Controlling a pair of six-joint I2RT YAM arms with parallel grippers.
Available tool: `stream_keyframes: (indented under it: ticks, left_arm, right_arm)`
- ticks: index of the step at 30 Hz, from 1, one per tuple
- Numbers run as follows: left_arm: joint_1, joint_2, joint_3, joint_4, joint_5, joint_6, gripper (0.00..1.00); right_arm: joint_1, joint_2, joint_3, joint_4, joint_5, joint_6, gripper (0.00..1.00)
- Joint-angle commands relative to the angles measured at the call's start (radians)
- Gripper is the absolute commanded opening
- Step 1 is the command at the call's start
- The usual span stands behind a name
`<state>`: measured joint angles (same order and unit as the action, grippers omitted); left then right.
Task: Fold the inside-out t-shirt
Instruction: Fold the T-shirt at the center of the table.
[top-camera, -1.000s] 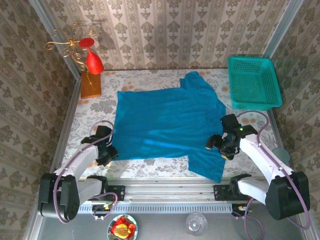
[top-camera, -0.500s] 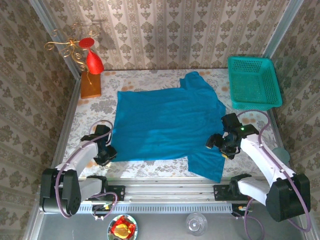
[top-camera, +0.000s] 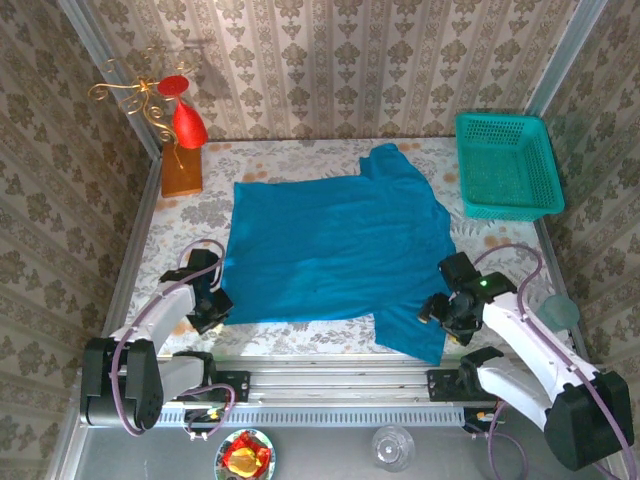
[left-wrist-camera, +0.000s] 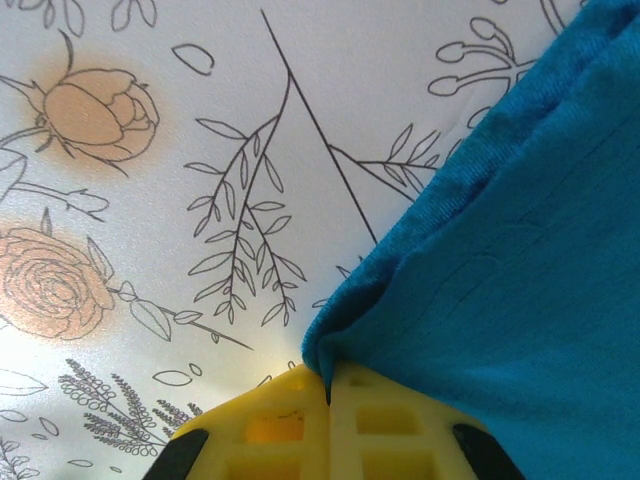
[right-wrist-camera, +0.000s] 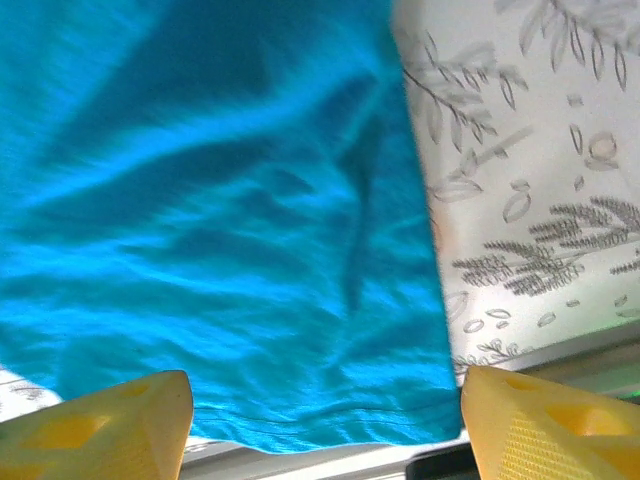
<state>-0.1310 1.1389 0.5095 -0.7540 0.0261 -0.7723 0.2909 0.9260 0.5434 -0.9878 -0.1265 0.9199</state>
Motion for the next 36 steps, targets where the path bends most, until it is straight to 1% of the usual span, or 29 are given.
stream_keyframes:
  ticks: [1, 6, 8, 10, 13, 17, 19, 21, 23, 28, 29, 32, 36]
  left_arm:
    - [0.009, 0.018, -0.023, 0.063, 0.023, 0.024, 0.01]
    - [0.009, 0.016, -0.022, 0.064, 0.030, 0.025, 0.01]
    - [0.010, 0.012, -0.023, 0.064, 0.029, 0.023, 0.01]
    - [0.010, 0.007, -0.023, 0.061, 0.030, 0.021, 0.01]
    - [0.011, 0.002, -0.025, 0.061, 0.031, 0.021, 0.01]
    - [0.014, -0.001, -0.028, 0.062, 0.031, 0.019, 0.01]
    - [0.015, -0.002, -0.028, 0.061, 0.031, 0.018, 0.01]
    - [0.015, -0.002, -0.028, 0.061, 0.031, 0.020, 0.01]
    - [0.016, -0.002, -0.026, 0.063, 0.032, 0.021, 0.01]
    - [0.016, -0.015, -0.017, 0.055, 0.037, 0.022, 0.01]
    - [0.016, -0.026, -0.014, 0.048, 0.039, 0.018, 0.00]
    - [0.016, -0.075, -0.008, 0.026, 0.034, 0.002, 0.00]
    - [0.015, -0.205, -0.012, -0.007, 0.027, -0.038, 0.00]
  right_arm:
    - [0.026, -0.021, -0.050, -0.022, 0.016, 0.132, 0.70]
    - [0.037, -0.011, -0.071, 0.011, 0.022, 0.212, 0.64]
    - [0.038, -0.001, -0.099, 0.044, 0.003, 0.253, 0.61]
    - [0.038, 0.009, -0.132, 0.088, -0.021, 0.313, 0.56]
    - [0.040, 0.006, -0.166, 0.120, -0.024, 0.390, 0.51]
    - [0.040, -0.017, -0.189, 0.133, -0.007, 0.451, 0.43]
    - [0.041, -0.028, -0.197, 0.136, -0.006, 0.460, 0.34]
    - [0.040, -0.041, -0.197, 0.131, -0.004, 0.462, 0.29]
    - [0.041, -0.058, -0.192, 0.119, 0.002, 0.463, 0.24]
    - [0.041, -0.106, -0.172, 0.082, 0.016, 0.456, 0.06]
    - [0.041, -0.120, -0.156, 0.061, 0.028, 0.450, 0.01]
    - [0.041, -0.167, -0.091, -0.028, 0.082, 0.424, 0.00]
    - [0.040, -0.293, -0.018, -0.179, 0.140, 0.388, 0.00]
